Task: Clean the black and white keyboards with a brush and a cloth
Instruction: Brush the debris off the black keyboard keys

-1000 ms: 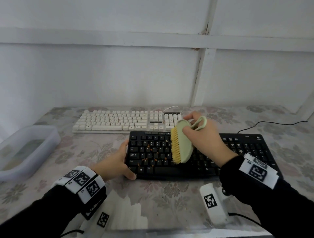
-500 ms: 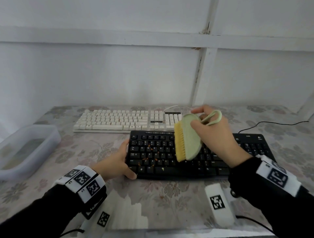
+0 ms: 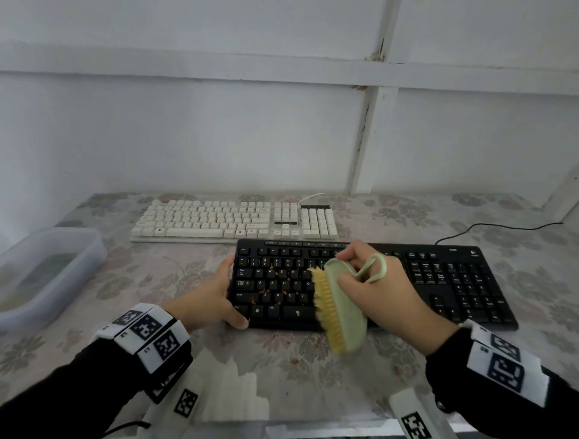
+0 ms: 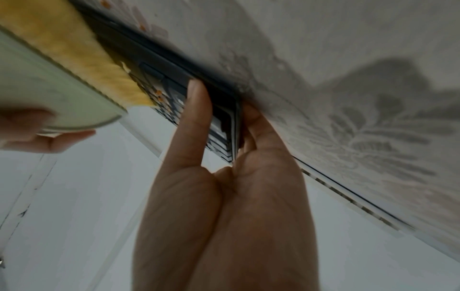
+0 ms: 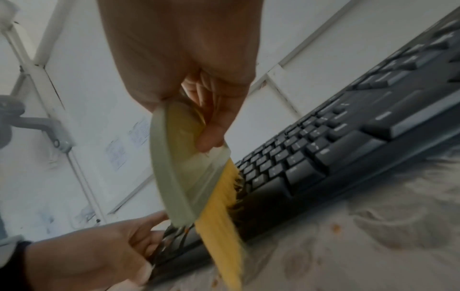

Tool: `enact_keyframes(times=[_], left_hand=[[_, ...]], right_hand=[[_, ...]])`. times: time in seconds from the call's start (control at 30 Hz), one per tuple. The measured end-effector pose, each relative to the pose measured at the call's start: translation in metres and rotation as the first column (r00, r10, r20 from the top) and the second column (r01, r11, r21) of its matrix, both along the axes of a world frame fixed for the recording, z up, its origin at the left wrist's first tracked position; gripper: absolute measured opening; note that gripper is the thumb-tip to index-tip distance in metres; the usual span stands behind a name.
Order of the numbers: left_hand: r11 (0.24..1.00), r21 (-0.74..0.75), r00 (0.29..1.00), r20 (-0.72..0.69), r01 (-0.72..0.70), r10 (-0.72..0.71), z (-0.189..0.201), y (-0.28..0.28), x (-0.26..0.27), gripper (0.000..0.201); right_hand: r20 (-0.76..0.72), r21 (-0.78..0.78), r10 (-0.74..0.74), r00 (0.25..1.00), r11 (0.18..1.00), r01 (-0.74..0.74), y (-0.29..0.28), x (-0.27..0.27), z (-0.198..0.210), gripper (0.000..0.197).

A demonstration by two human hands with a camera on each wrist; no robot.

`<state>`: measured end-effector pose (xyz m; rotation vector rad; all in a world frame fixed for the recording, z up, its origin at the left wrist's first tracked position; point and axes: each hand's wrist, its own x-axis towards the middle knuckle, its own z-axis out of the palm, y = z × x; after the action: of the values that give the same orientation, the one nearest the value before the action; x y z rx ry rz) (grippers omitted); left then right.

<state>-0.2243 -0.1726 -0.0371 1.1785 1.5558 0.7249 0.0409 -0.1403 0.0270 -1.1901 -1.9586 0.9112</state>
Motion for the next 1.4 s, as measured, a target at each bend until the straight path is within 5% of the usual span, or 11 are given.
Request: enact_keyframes(times=[0.17,0.5,0.67,0.93,1.13,1.3,1.4], left_hand=[[1.000,0.006,1.000,-0.012,-0.002,0.002,0.000,0.000,0.000,0.133],[1.000,0.001,1.000,-0.020,0.003,-0.003,-0.003,0.003,-0.002,0.135],[1.000,0.007,0.999,-0.034,0.010,-0.010,-0.003,0.003,-0.002,0.134],[1.000,0.006,0.999,-0.036,0.015,-0.015,-0.003,0.003,-0.002,0.133],[1.000,0.007,1.000,-0.029,0.008,-0.008,-0.006,0.004,-0.004,0.136],[1.000,0.001,0.999,-0.035,0.018,-0.018,-0.006,0.005,-0.004,0.137],[1.000,-0.001,0.999,-0.045,0.017,-0.017,-0.006,0.004,-0.005,0.136]], right_hand=[[0.034,-0.077,0.011,0.999,0.997,-0.008,-0.001,0.013,0.013,0.010],[-0.226,-0.081,-0.180,0.957,0.983,0.165,0.041,0.000,0.037,0.011],[-0.128,0.128,-0.104,0.986,0.984,0.121,0.043,-0.024,0.035,0.012],[0.038,0.109,0.016,0.999,0.994,-0.020,0.008,-0.021,0.013,0.012],[0.030,0.008,0.020,0.999,1.000,-0.021,0.001,-0.011,0.012,0.010],[-0.151,0.097,-0.063,0.986,0.992,0.078,0.025,-0.022,0.031,0.015],[-0.130,0.123,-0.086,0.988,0.987,0.102,0.034,-0.035,0.029,0.018]])
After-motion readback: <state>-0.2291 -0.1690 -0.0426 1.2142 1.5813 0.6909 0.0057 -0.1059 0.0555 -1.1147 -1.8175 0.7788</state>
